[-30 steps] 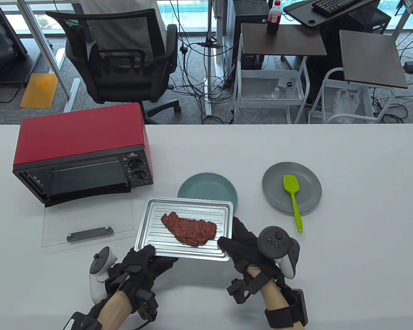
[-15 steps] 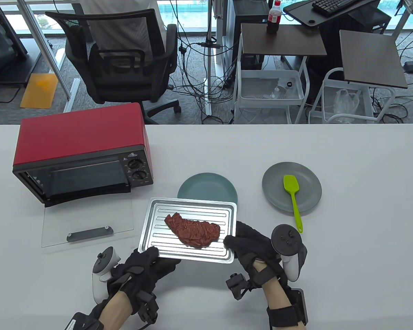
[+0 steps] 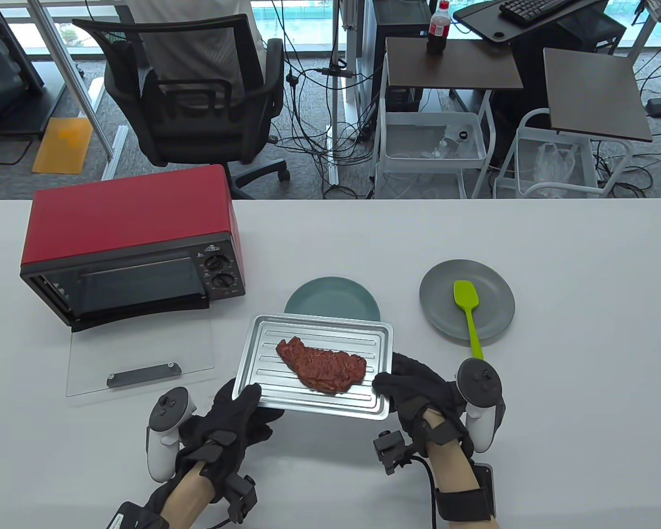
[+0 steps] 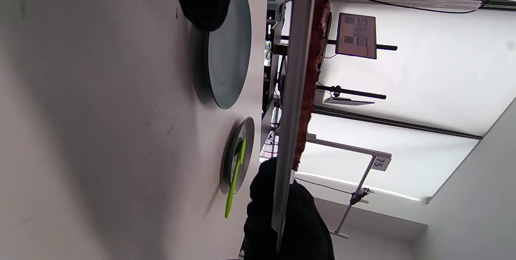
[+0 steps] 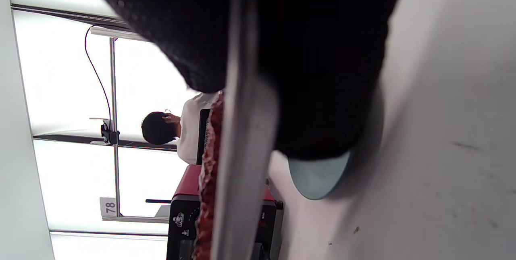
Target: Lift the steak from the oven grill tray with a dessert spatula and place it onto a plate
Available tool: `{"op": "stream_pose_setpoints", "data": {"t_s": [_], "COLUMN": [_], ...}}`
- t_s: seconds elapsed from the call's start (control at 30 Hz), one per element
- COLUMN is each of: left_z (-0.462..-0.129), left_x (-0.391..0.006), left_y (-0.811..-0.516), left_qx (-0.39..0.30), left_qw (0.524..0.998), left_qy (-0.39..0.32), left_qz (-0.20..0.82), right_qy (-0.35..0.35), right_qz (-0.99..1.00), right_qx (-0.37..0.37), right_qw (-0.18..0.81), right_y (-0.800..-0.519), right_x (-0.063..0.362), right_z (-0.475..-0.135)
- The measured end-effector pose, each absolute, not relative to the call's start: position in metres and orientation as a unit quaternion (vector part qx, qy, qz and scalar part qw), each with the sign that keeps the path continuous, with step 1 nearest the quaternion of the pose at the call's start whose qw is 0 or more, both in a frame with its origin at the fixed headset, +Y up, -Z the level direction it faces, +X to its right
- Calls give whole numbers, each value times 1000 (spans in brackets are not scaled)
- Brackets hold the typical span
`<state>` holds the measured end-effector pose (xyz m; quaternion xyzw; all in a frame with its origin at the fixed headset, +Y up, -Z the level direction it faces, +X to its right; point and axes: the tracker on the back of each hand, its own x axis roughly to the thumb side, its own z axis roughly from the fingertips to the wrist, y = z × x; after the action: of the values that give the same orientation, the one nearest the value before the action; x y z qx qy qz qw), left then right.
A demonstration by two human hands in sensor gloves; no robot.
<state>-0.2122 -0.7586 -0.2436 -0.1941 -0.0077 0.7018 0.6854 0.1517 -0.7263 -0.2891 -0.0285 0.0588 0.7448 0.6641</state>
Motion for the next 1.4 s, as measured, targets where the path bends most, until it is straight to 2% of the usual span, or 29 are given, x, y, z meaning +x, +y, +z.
{"op": "stream_pose_setpoints", "data": {"t_s": [0.3, 0.53, 0.73, 0.93, 1.1, 1.27, 1.4], "left_z": [-238, -222, -220, -220, -218, -213, -214], "left_x": [-243, -270, -280, -279, -266, -257, -255], "left_y": [-718, -685, -670, -668, -671, -674, -678], "left_qx": [-21, 190, 207, 168, 129, 164, 151], "left_qw": [780, 863, 896, 934, 972, 976, 978], "left_qy": [-31, -43, -66, -78, -90, -95, -105], "left_qz": [625, 466, 387, 305, 174, 110, 101], "right_qy": [72, 94, 106, 127, 145, 165, 178], "right_qz": [739, 739, 762, 769, 768, 767, 765], "right_qx": [-29, -57, -65, -70, -68, -62, -59], "right_qw": [670, 664, 636, 623, 620, 617, 616], "right_y": [-724, -735, -741, -751, -758, -766, -772], "right_x": [153, 151, 154, 154, 147, 140, 135], "right_z": [-287, -290, -287, -285, -284, -281, -280]}}
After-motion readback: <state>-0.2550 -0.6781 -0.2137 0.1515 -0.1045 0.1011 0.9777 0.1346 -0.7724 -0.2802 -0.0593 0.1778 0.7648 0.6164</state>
